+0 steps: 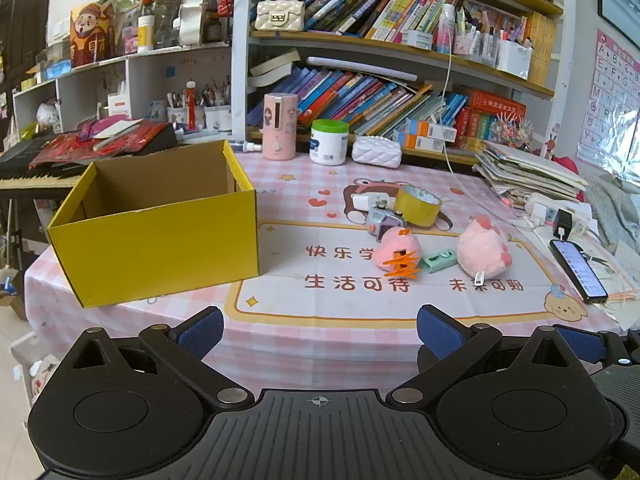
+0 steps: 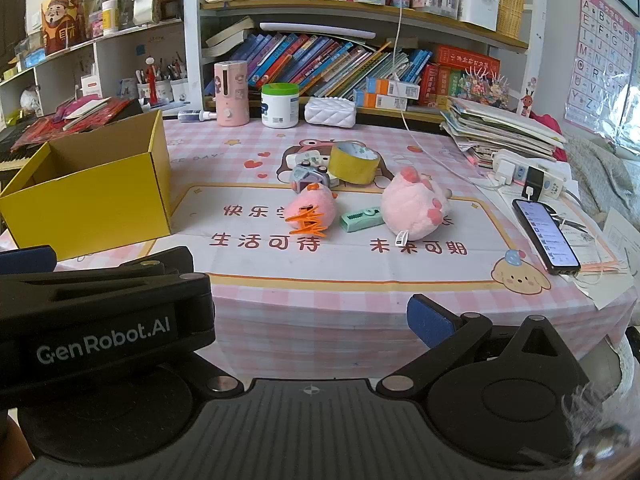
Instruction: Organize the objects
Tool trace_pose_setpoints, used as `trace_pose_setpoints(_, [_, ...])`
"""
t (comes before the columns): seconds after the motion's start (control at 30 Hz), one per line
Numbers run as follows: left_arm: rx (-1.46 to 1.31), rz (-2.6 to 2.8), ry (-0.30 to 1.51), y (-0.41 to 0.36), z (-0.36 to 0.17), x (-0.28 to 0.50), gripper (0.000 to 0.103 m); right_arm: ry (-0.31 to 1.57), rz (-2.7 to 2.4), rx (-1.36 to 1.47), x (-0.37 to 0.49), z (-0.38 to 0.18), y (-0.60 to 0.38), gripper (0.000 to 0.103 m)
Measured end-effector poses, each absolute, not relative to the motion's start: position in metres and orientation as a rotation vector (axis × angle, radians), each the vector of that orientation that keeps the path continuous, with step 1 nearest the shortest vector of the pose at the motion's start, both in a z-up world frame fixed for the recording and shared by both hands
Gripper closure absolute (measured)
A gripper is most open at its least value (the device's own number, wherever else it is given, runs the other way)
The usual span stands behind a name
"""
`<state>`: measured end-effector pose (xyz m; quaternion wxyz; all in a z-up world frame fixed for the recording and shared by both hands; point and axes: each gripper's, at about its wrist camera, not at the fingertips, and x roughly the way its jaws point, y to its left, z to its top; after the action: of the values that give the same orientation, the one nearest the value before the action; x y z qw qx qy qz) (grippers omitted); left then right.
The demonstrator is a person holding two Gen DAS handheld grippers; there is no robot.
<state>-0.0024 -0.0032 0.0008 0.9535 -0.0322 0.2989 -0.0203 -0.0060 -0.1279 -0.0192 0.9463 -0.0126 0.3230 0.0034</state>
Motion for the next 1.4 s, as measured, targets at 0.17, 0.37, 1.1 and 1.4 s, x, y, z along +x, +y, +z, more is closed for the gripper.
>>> trace_pose_setpoints(0.17, [-0.065, -0.042, 0.607, -0.003, 0.001, -0.002, 0.000, 0.657, 0.007, -0.025, -0.006, -0.019, -0.128, 0.000])
trace_pose_setpoints(0.37, [-0.065, -0.041, 0.606, -0.003, 0.002, -0.002, 0.000, 0.657, 0.006, -0.025, -0.006, -0.019, -0.128, 0.000])
trace_pose_setpoints(1.1, [-0.064, -0.064, 0.610, -0.002, -0.001, 0.010, 0.000, 0.660, -0.013, -0.026, 0.001, -0.021, -0.126, 0.000])
trace_pose_setpoints(1.4, [-0.065, -0.064, 0.618, -0.010, -0.004, 0.021, 0.000, 0.668, -0.016, -0.029, 0.017, -0.023, -0.134, 0.000])
